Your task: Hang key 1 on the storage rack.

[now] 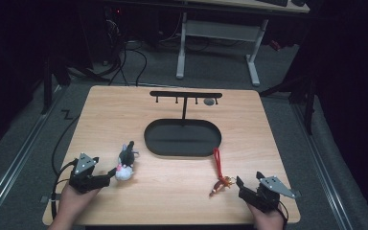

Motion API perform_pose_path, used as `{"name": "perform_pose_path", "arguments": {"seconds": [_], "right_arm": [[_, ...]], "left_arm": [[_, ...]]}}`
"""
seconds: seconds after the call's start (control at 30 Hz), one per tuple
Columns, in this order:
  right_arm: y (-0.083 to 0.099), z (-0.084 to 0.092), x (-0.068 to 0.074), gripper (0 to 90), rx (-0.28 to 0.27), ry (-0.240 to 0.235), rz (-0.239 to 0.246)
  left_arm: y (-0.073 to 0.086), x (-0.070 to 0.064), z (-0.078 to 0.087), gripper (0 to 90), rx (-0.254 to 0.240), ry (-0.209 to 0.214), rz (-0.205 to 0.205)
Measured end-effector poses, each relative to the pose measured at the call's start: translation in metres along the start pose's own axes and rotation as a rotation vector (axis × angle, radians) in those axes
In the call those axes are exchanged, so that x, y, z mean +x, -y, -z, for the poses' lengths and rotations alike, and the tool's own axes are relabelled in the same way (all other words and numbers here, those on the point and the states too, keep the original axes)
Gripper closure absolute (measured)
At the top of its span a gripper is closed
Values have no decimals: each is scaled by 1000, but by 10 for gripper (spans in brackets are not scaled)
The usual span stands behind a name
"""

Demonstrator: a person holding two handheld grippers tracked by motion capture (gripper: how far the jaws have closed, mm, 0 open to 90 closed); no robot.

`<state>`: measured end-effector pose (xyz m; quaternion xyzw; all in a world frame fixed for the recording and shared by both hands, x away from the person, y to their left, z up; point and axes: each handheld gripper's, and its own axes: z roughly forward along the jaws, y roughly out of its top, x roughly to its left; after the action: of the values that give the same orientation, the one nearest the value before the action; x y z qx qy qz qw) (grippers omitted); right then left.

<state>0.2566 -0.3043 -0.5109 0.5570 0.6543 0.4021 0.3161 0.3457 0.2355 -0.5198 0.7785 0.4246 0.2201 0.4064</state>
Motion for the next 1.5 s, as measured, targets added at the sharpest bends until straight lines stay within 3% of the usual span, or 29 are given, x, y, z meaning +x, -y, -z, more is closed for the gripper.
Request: {"name": "perform_pose_path", "arguments": {"seconds": [0.17,0.43,0.57,0.6,0.63,0.7,0.83,0.87,0.97,1.0,1.2,1.5], "right_arm": [[-3,0,11,244,9,-32,13],[-5,-4,37,343,47,-134,28],[-5,-4,49,450,57,-174,56],[-5,-5,56,513,54,-196,77],[-5,-5,56,513,54,-196,77],[-4,-5,64,612,61,-216,103],[-3,-8,71,716,74,-236,133],[-2,-10,78,795,98,-254,161],[0,-13,85,858,121,-265,198],[3,-15,91,893,145,-276,235],[8,-25,93,898,227,-256,255],[9,-20,74,880,247,-198,209]], "left_arm": [[0,0,0,194,2,0,0],[0,0,0,194,5,3,-2],[0,0,0,195,6,3,-4],[0,0,-1,195,4,4,-2],[0,0,-1,195,4,4,-2],[0,-1,-1,195,4,3,-2],[0,-1,-1,195,7,6,-3],[0,-1,-1,196,8,8,-4],[0,-1,-1,197,9,8,-6],[0,-1,-1,197,10,8,-7],[0,-1,-1,197,9,9,-8],[0,-1,0,197,10,8,-10]]}}
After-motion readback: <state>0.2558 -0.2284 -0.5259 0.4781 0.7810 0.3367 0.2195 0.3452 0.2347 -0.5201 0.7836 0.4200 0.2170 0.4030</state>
